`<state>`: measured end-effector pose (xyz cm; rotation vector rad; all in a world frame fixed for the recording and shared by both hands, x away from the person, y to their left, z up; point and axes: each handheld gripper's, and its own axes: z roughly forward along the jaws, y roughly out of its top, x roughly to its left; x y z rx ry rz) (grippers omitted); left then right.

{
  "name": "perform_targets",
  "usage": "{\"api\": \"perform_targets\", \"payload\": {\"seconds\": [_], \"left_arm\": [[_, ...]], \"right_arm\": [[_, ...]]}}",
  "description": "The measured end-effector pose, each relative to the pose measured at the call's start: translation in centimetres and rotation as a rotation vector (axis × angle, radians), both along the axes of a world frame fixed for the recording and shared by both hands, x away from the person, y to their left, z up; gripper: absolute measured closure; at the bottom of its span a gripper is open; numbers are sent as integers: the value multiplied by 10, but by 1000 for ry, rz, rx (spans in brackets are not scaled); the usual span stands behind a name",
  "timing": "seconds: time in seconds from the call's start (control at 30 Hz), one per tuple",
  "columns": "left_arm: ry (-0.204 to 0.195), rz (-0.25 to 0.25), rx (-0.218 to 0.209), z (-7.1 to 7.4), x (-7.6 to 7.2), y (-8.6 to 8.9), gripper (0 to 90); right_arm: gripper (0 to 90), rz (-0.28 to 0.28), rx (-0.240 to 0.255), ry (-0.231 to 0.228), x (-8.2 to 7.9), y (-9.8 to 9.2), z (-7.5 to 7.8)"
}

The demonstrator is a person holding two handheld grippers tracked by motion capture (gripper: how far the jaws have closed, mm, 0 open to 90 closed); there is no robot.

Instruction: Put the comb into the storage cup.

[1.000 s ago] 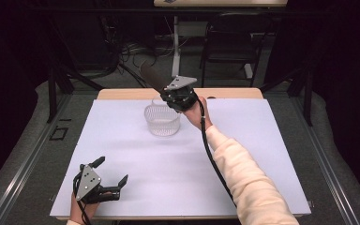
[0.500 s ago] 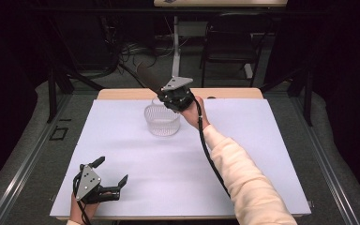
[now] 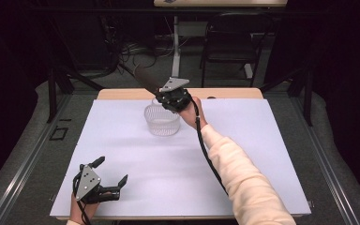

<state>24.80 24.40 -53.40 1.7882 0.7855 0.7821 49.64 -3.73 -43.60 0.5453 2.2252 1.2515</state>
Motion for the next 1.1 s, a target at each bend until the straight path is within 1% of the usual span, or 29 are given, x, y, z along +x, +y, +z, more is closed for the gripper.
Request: {"api": "perform_targets", "payload": {"seconds": [0.07,0.43,0.57,0.63,0.73,0.83,1.0,1.1], "left_arm": [[0,-1,0,0,0,0,15],[-3,1,-1,0,-1,0,14],[-6,1,-3,0,-1,1,14],[-7,-3,-5,1,-1,0,14],[-3,-2,-1,0,-1,0,14],[-4,0,7,0,-1,0,15],[-4,0,9,0,-1,0,16],[-4,-1,10,1,-1,0,17]], "right_arm": [[723,1,3,11,0,1,-1],[723,7,0,35,4,7,-12],[723,12,-8,39,4,9,-16],[723,12,0,40,4,9,-18],[723,17,0,41,4,10,-20],[723,23,-3,56,5,11,-23],[723,27,-1,64,5,12,-26],[723,36,-17,71,5,14,-28]]}}
